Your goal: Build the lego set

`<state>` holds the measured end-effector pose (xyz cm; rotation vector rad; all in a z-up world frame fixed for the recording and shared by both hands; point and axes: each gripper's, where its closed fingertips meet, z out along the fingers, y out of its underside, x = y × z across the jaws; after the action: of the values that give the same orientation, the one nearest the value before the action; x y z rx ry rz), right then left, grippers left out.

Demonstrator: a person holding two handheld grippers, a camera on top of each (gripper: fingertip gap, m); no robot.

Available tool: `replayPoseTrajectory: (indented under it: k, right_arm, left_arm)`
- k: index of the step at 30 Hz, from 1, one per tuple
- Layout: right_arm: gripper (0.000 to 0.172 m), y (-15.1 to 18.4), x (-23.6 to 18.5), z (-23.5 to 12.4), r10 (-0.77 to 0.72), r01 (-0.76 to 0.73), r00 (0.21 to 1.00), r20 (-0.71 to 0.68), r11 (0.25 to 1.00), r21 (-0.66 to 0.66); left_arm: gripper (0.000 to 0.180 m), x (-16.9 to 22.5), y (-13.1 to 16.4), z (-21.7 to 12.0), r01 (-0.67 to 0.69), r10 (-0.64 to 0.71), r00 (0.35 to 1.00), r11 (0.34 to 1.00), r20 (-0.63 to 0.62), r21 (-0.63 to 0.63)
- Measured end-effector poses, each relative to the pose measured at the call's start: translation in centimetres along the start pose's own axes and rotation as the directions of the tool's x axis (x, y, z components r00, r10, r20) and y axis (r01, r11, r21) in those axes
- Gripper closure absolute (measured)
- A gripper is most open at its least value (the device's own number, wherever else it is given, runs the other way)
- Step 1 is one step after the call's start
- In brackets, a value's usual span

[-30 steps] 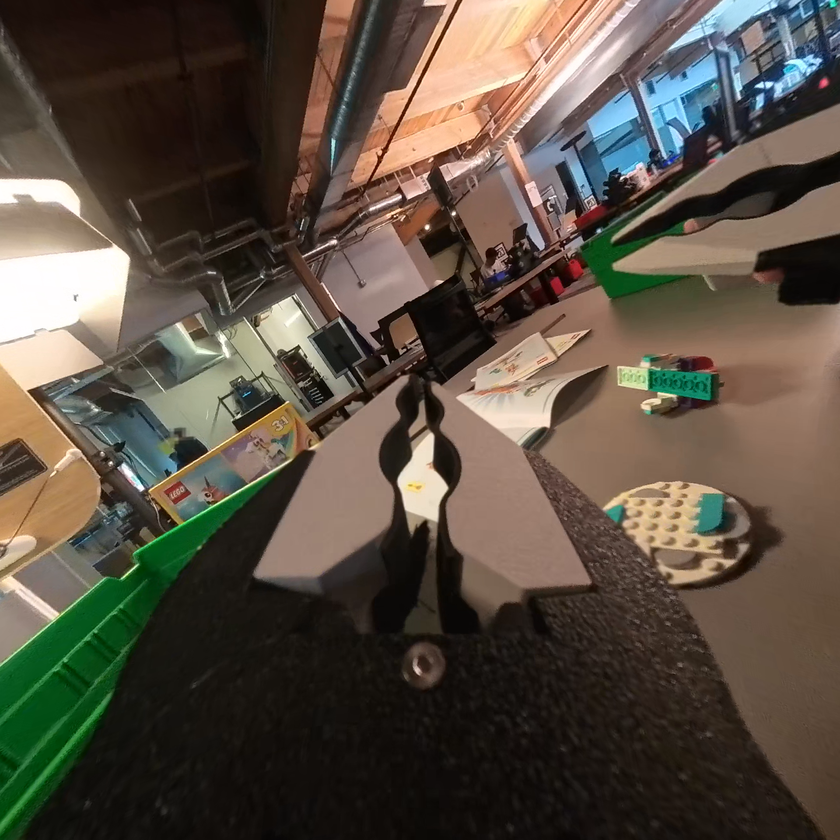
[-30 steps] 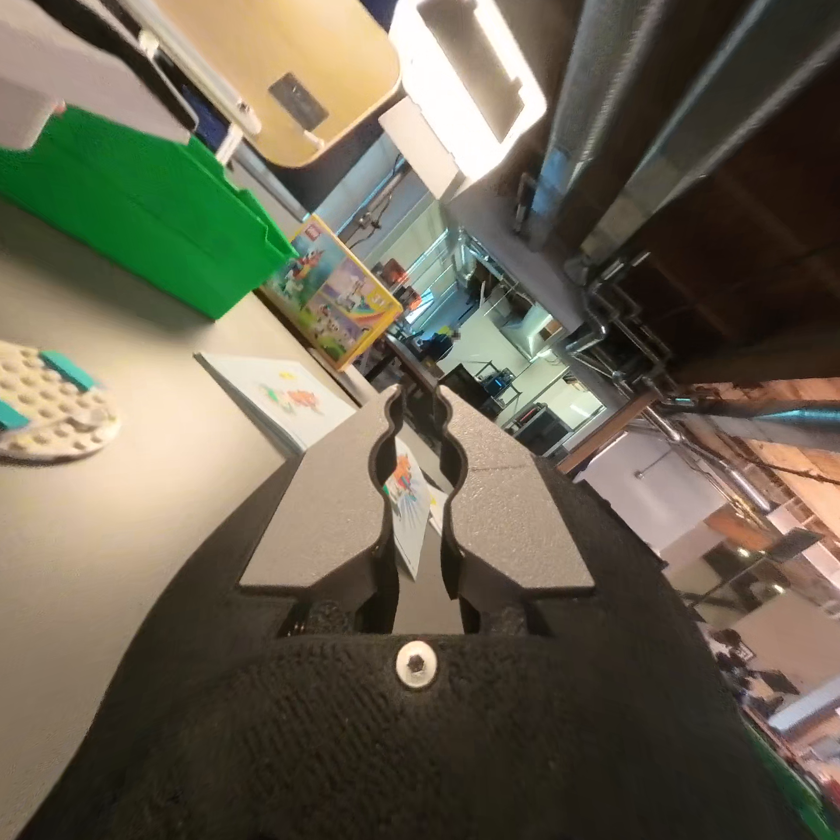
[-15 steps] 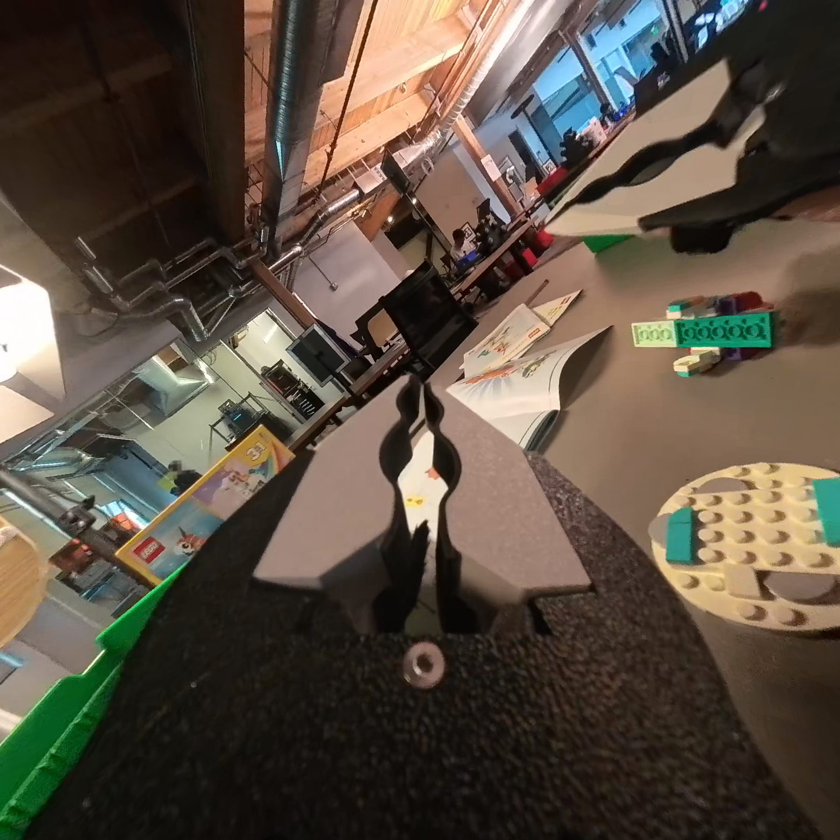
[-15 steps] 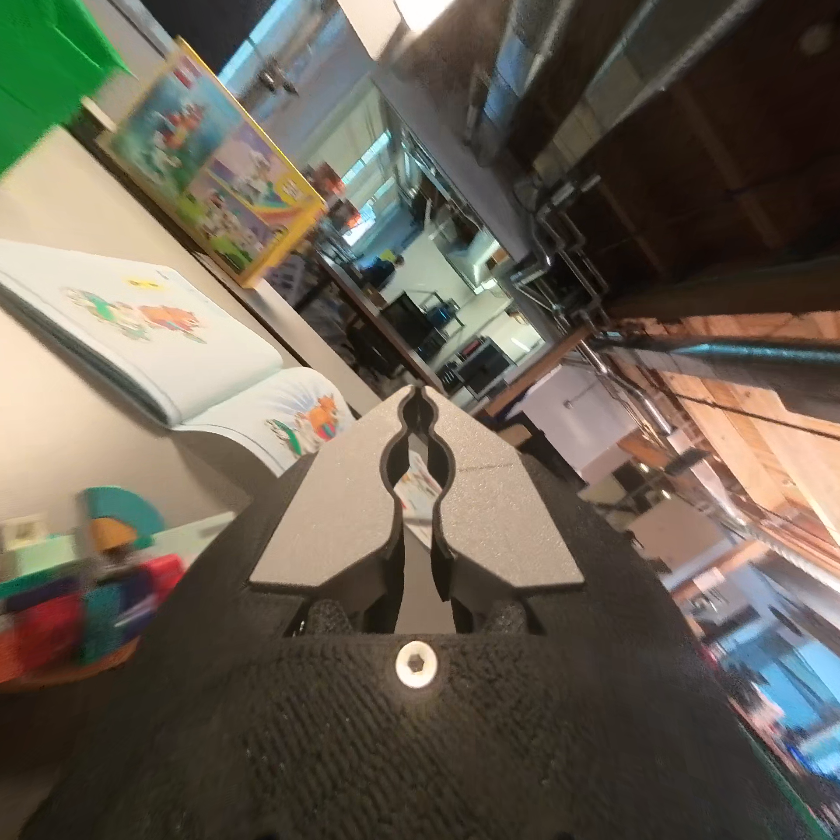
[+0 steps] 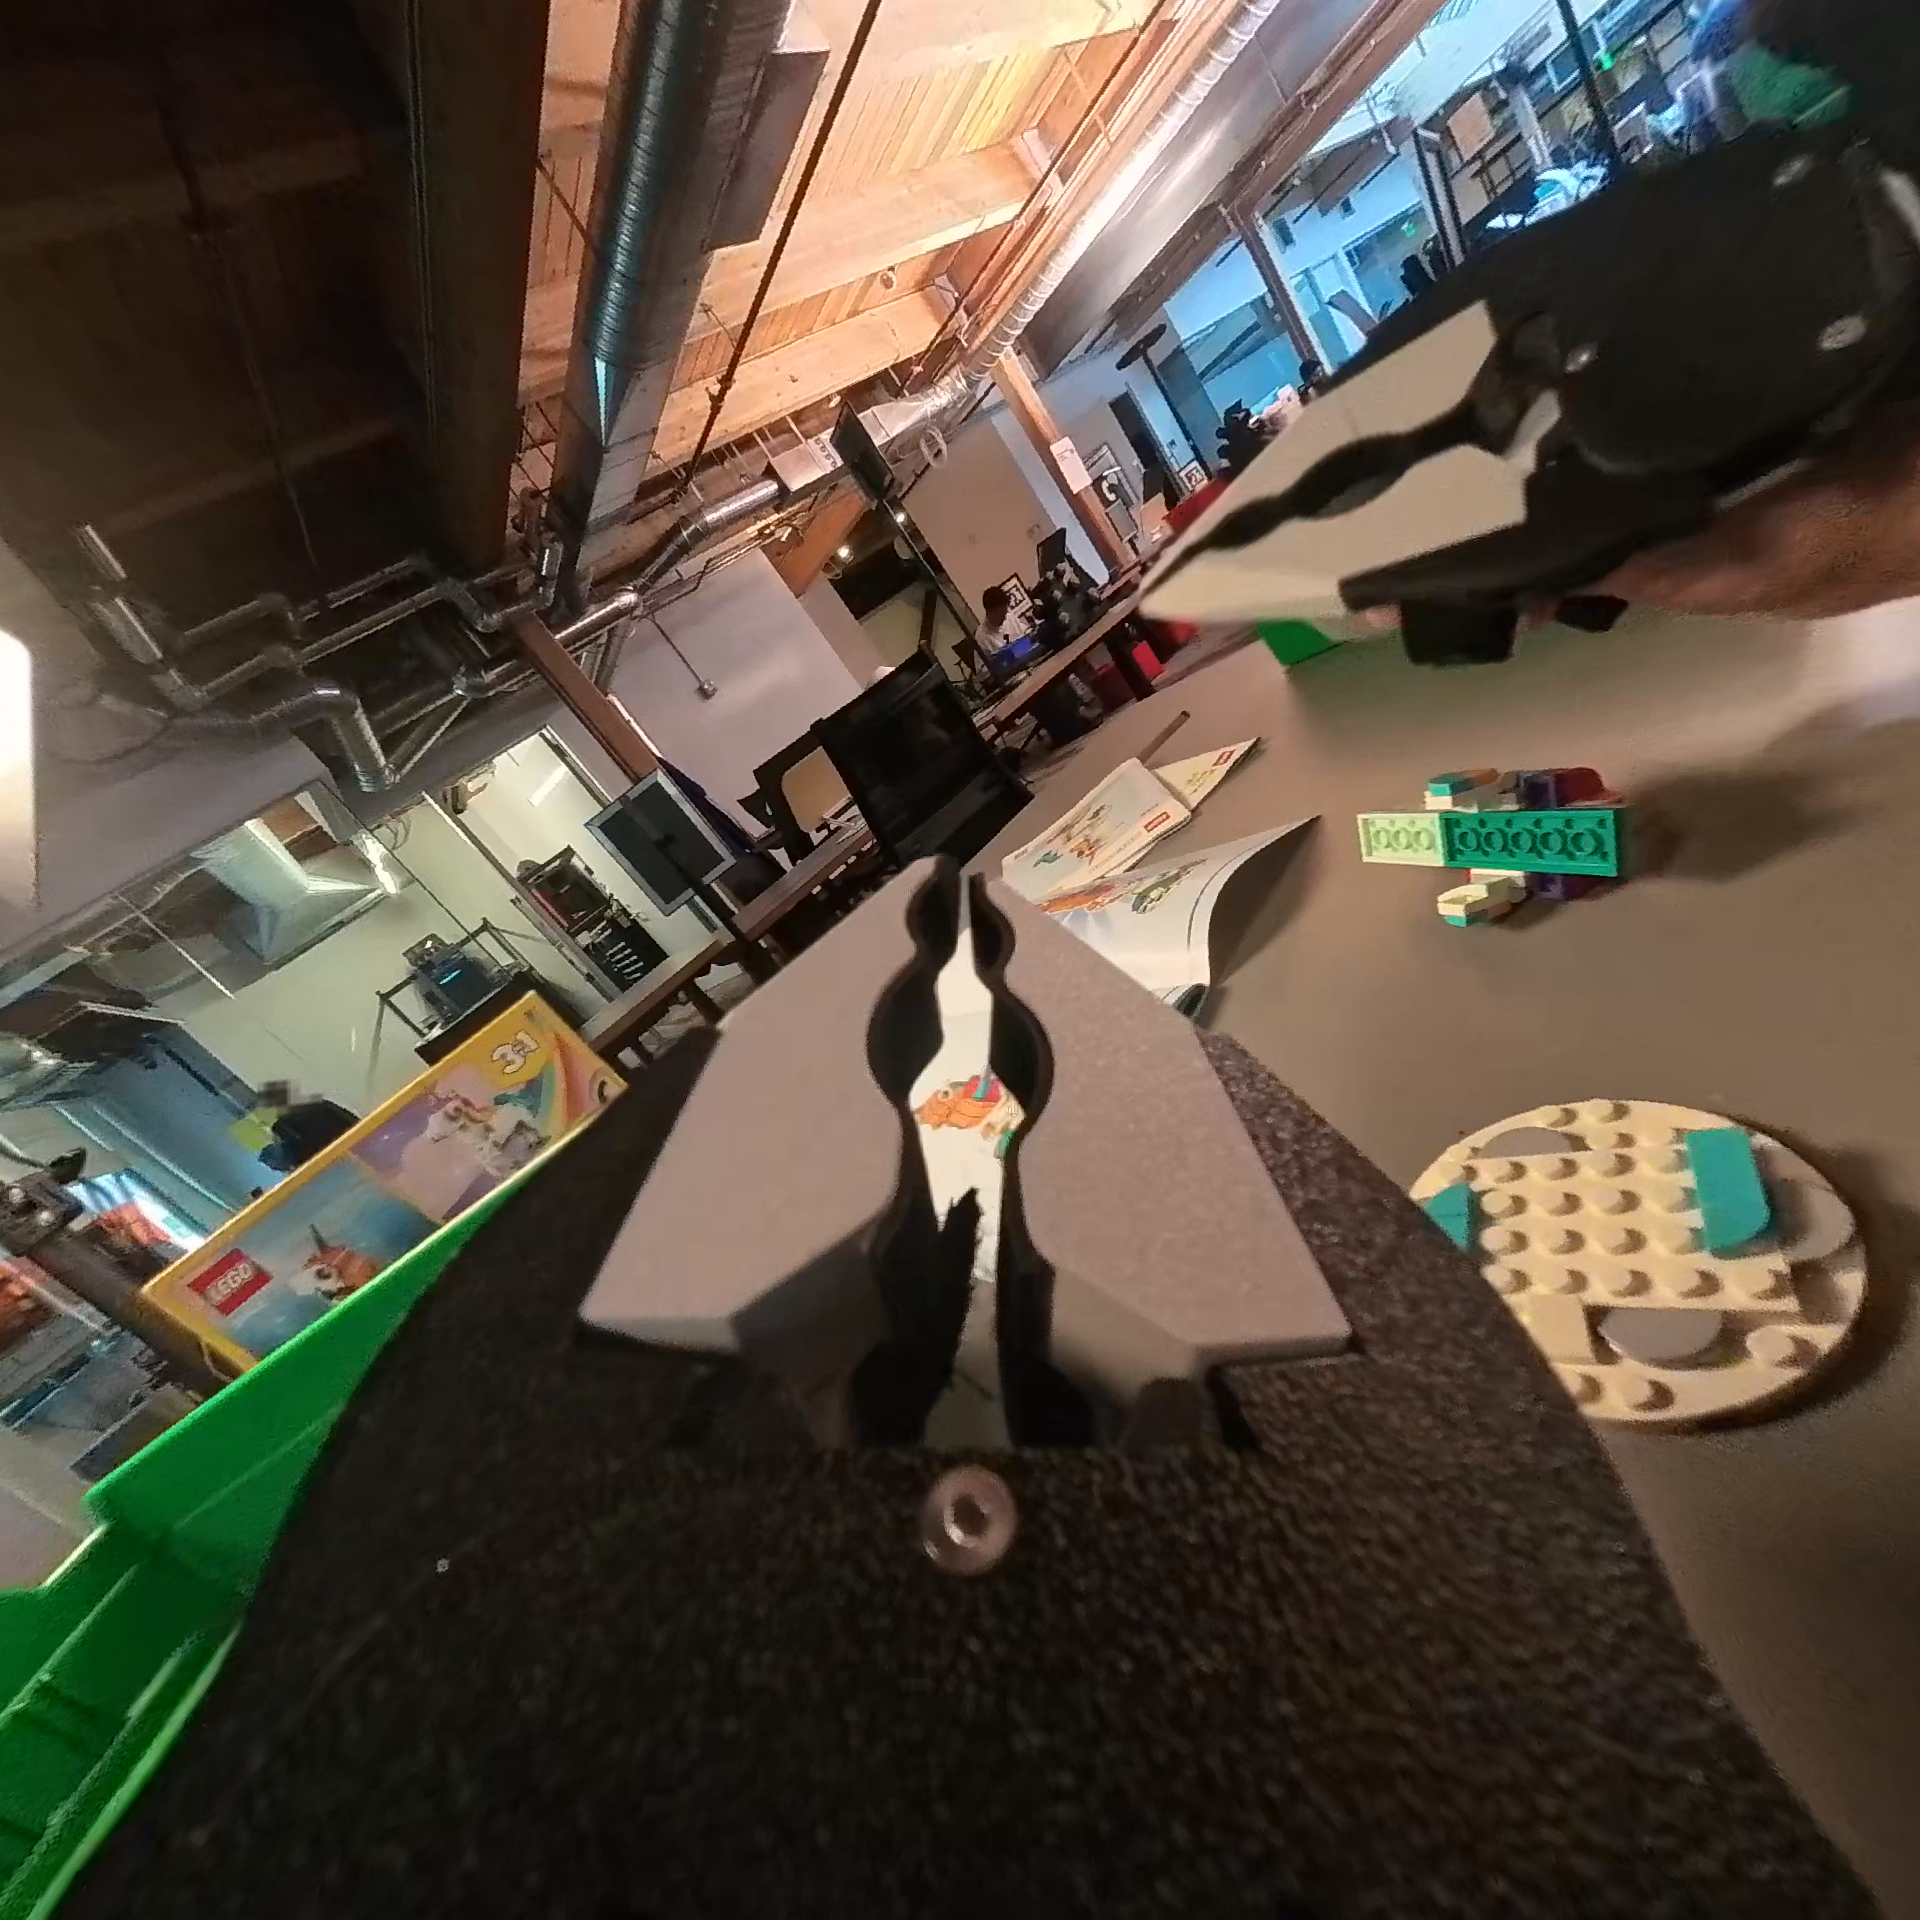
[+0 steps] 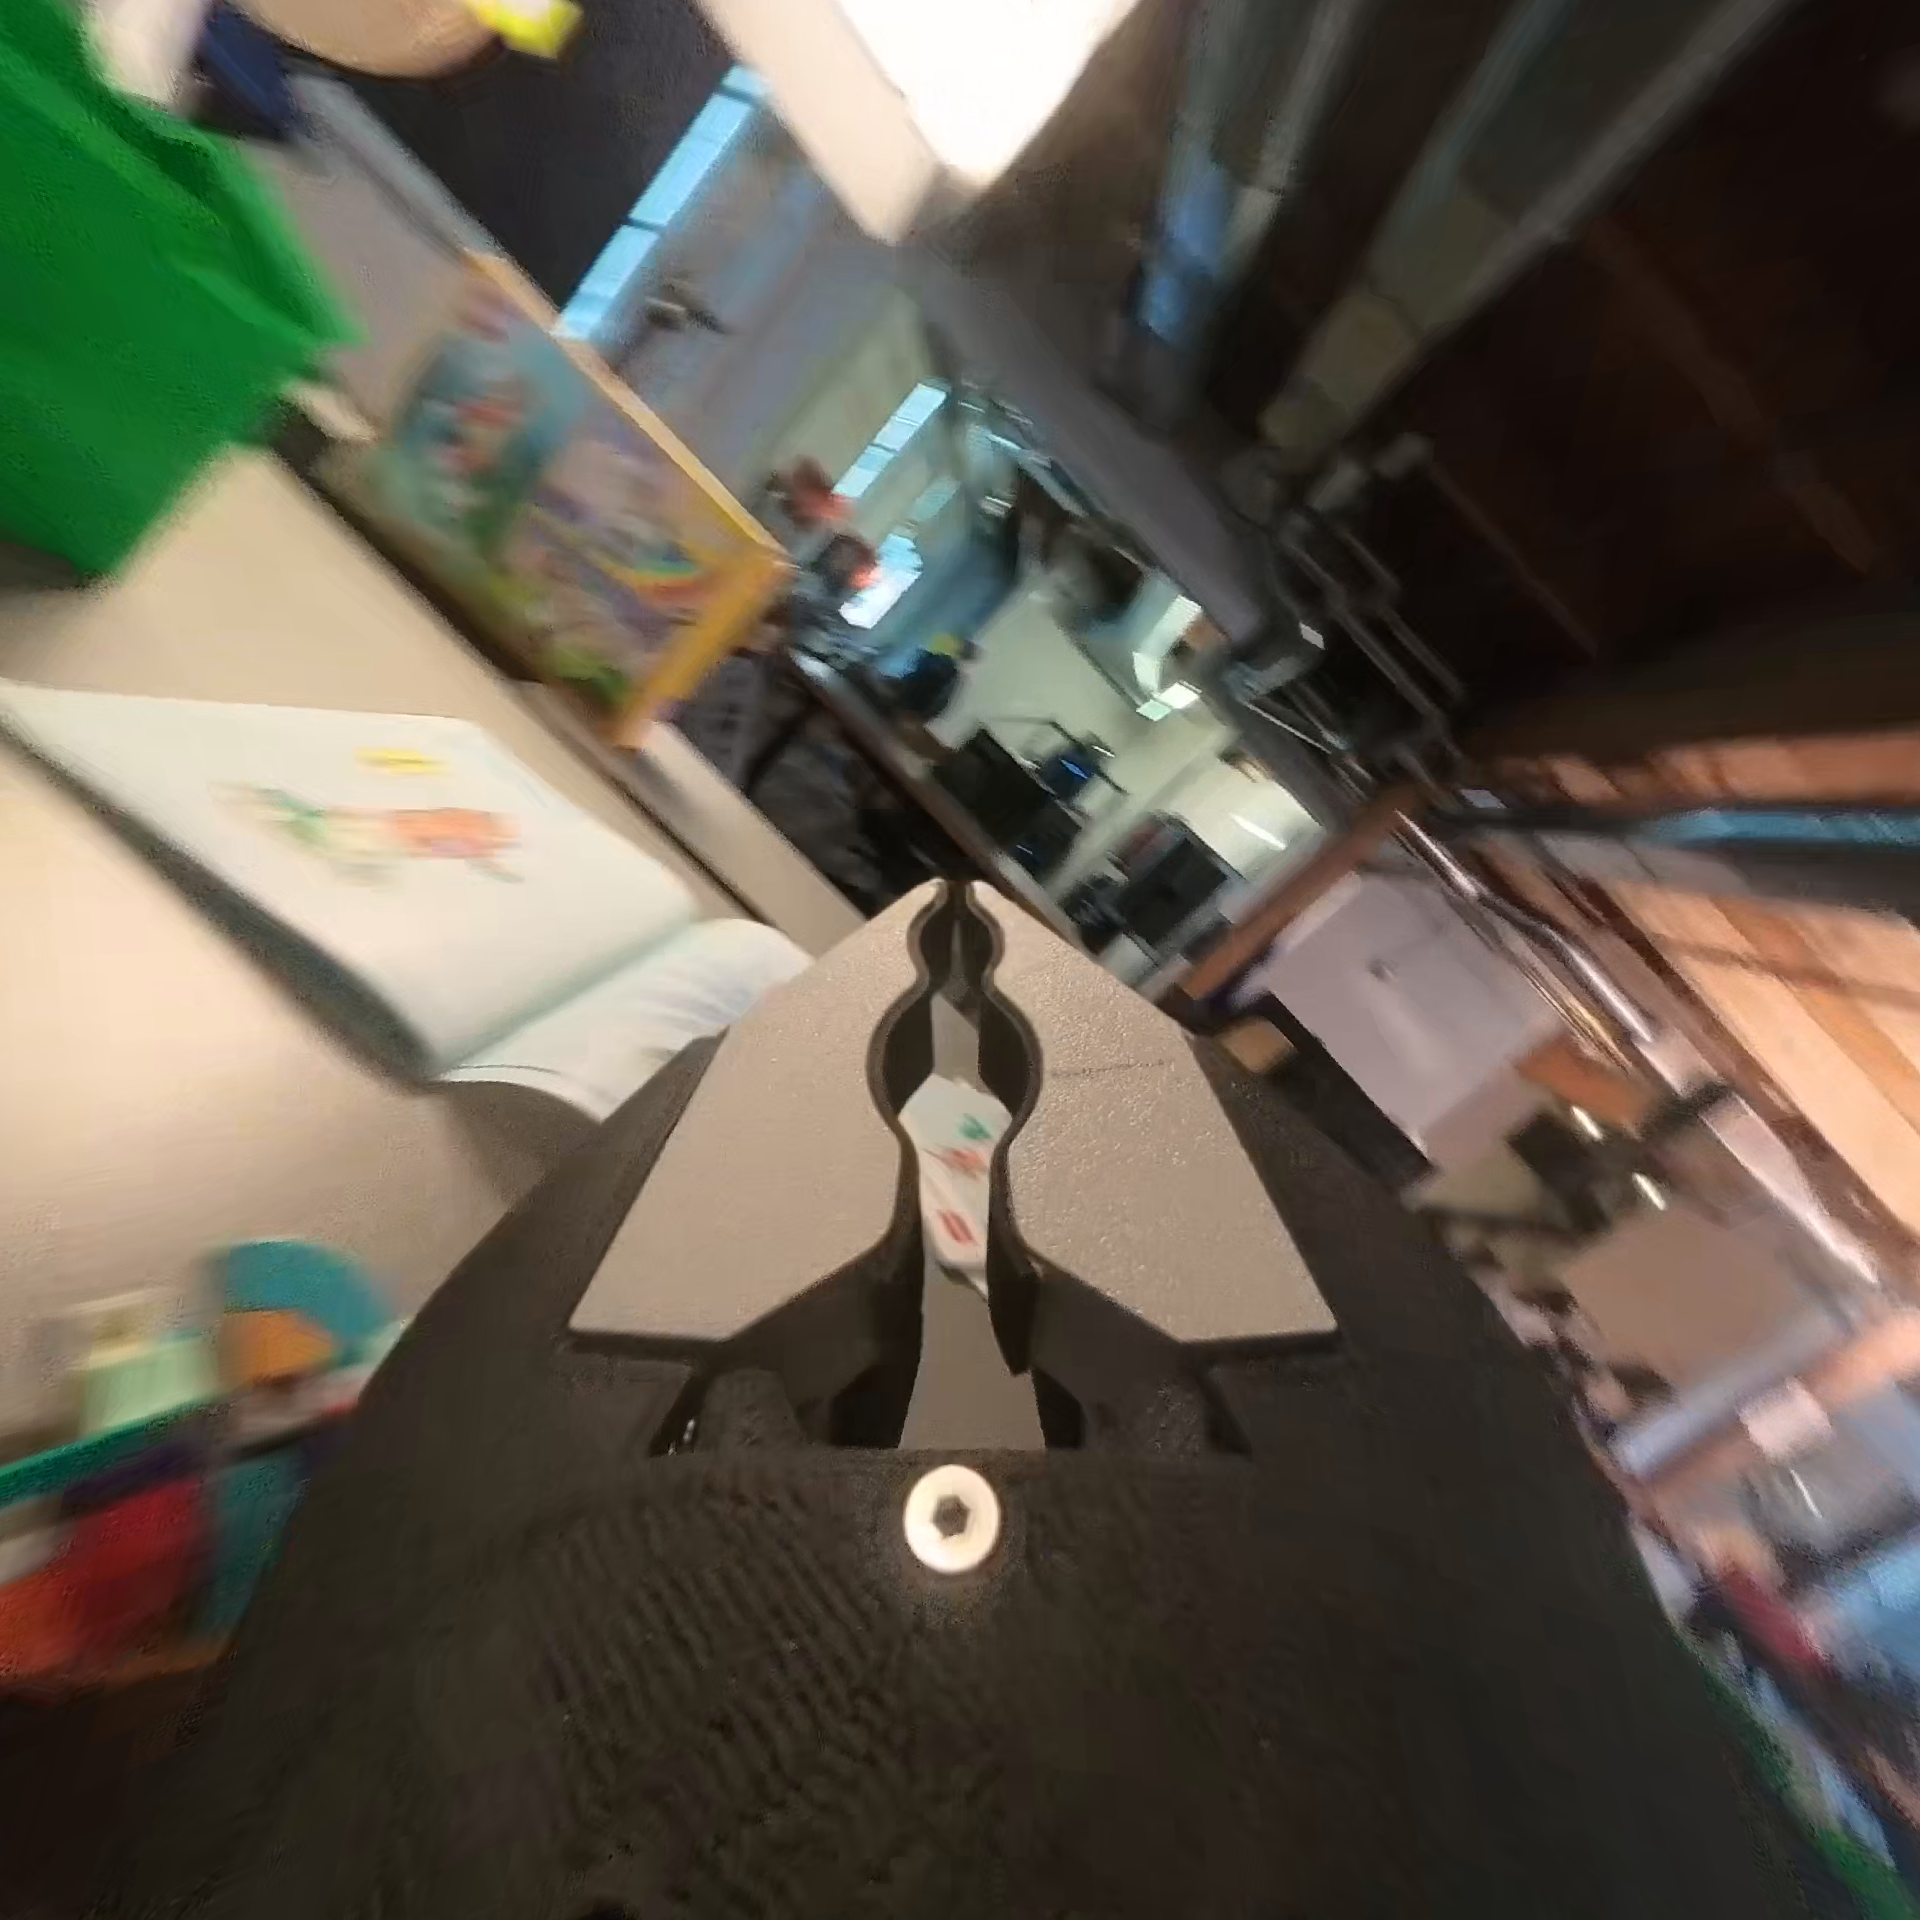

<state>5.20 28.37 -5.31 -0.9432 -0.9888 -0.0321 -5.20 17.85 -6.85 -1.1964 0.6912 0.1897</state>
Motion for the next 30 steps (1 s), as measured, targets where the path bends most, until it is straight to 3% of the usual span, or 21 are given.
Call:
replayPoseTrajectory:
  k: [3,5,6,8,10,13,15,20,23,27,30]
  right_arm:
    - [0.169,-5.4,-5.2,-1.5,-0.102,0.058,0.966,0.237,0.981,0.184]
    - [0.163,-9.7,-8.2,-4.2,-0.135,-0.014,0.908,0.397,0.937,0.350]
    - [0.162,-11.1,-9.3,-5.2,-0.126,-0.065,0.876,0.466,0.926,0.373]
    - [0.154,-11.8,-12.3,-6.7,-0.072,-0.171,0.735,0.674,0.942,0.288]
    - [0.137,-10.4,-15.1,-7.3,0.059,-0.215,0.569,0.820,0.973,0.079]
    - [0.106,-7.7,-18.4,-8.0,0.273,-0.185,0.373,0.887,0.958,-0.217]
    - [0.096,-6.4,-19.7,-8.6,0.361,-0.138,0.303,0.882,0.933,-0.334]
    - [0.102,-5.5,-19.7,-8.2,0.433,-0.118,0.316,0.844,0.901,-0.418]
    - [0.107,-5.3,-19.9,-8.6,0.496,-0.127,0.266,0.827,0.868,-0.480]
    - [0.113,-5.3,-19.7,-8.7,0.440,-0.105,0.277,0.854,0.897,-0.429]
    - [0.115,-5.9,-19.3,-9.0,0.393,-0.131,0.265,0.881,0.919,-0.371]
  left_arm:
    - [0.180,-0.1,-0.1,-0.4,0.031,-0.031,0.999,1.000,-0.009,0.007]
    - [0.180,0.1,-0.1,-0.8,0.046,-0.046,0.998,0.999,-0.030,0.013]
    - [0.180,0.2,-0.2,-1.0,0.046,-0.045,0.998,0.999,-0.043,0.015]
    - [0.180,0.7,-0.2,-1.4,0.030,-0.029,0.997,0.999,-0.075,0.015]
    - [0.180,1.2,-0.1,-1.7,0.010,-0.009,0.995,1.000,-0.101,0.008]
    - [0.180,1.2,-0.1,-1.9,0.008,-0.008,0.994,1.000,-0.106,0.005]
    - [0.180,1.1,0.0,-1.8,0.018,-0.018,0.995,1.000,-0.103,0.000]
    - [0.180,0.9,0.1,-1.9,0.046,-0.045,0.994,0.999,-0.101,0.000]
    - [0.180,1.2,0.0,-1.8,0.034,-0.034,0.993,0.999,-0.110,0.000]
    - [0.180,1.5,-0.3,-2.0,0.042,-0.040,0.990,0.999,-0.133,0.017]
    - [0.158,3.4,-1.9,-3.1,0.053,-0.020,0.959,0.993,-0.282,0.109]
